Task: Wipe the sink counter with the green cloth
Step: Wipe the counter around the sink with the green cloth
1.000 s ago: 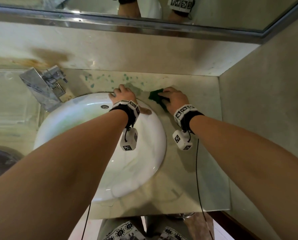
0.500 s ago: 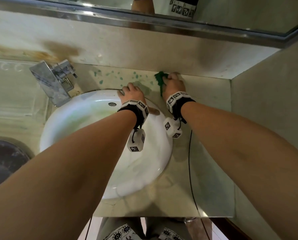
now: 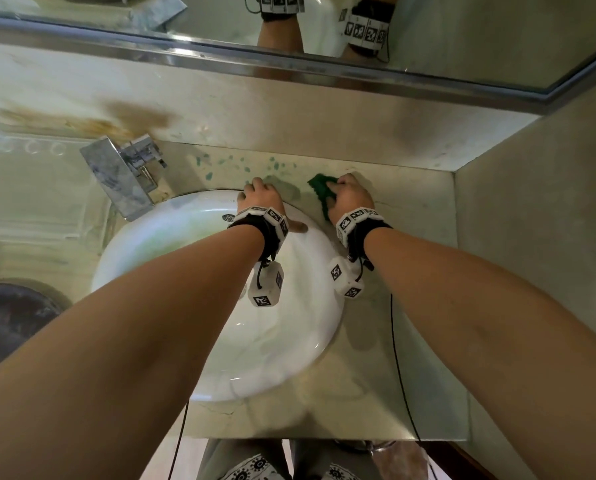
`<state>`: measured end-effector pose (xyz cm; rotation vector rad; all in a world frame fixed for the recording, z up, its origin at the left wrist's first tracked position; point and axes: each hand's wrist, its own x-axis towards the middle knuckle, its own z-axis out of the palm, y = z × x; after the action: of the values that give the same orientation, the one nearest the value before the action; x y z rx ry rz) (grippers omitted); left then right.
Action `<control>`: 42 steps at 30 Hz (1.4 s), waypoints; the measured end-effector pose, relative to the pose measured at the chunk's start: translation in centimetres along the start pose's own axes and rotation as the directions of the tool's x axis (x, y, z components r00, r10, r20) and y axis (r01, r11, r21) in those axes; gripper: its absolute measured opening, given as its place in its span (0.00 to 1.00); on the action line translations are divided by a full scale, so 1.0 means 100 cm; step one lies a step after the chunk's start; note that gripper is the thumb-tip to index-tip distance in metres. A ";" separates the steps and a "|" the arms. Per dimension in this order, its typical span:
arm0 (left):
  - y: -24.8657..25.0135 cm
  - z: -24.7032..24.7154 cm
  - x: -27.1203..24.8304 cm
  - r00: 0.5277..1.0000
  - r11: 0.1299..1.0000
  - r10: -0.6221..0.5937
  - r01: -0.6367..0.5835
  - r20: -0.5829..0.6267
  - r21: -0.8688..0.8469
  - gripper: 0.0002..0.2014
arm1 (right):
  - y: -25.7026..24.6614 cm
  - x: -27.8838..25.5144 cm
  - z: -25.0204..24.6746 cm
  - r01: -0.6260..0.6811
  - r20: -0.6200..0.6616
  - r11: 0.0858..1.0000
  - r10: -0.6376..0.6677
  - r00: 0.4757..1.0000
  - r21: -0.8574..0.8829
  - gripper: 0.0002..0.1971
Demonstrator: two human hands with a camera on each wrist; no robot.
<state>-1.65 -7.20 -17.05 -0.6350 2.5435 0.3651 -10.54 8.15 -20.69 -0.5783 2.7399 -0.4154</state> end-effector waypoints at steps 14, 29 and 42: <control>-0.075 -0.011 0.015 0.997 0.993 0.011 -0.002 -0.075 0.120 0.52 | -0.015 0.003 0.006 -0.212 -0.133 0.954 0.243 0.961 0.214 0.20; -0.077 -0.011 0.026 0.995 0.985 0.055 -0.041 -0.078 0.167 0.53 | -0.076 0.036 0.026 -0.038 0.092 0.992 0.027 0.995 0.118 0.26; -0.078 -0.015 0.024 0.995 0.987 0.066 -0.054 -0.077 0.153 0.50 | -0.058 0.039 0.012 -0.070 0.112 0.997 0.066 0.992 0.035 0.26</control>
<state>-0.16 -15.28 -18.09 -0.5269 2.6422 0.1682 -11.49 1.11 -20.74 -0.4812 2.6315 -0.4069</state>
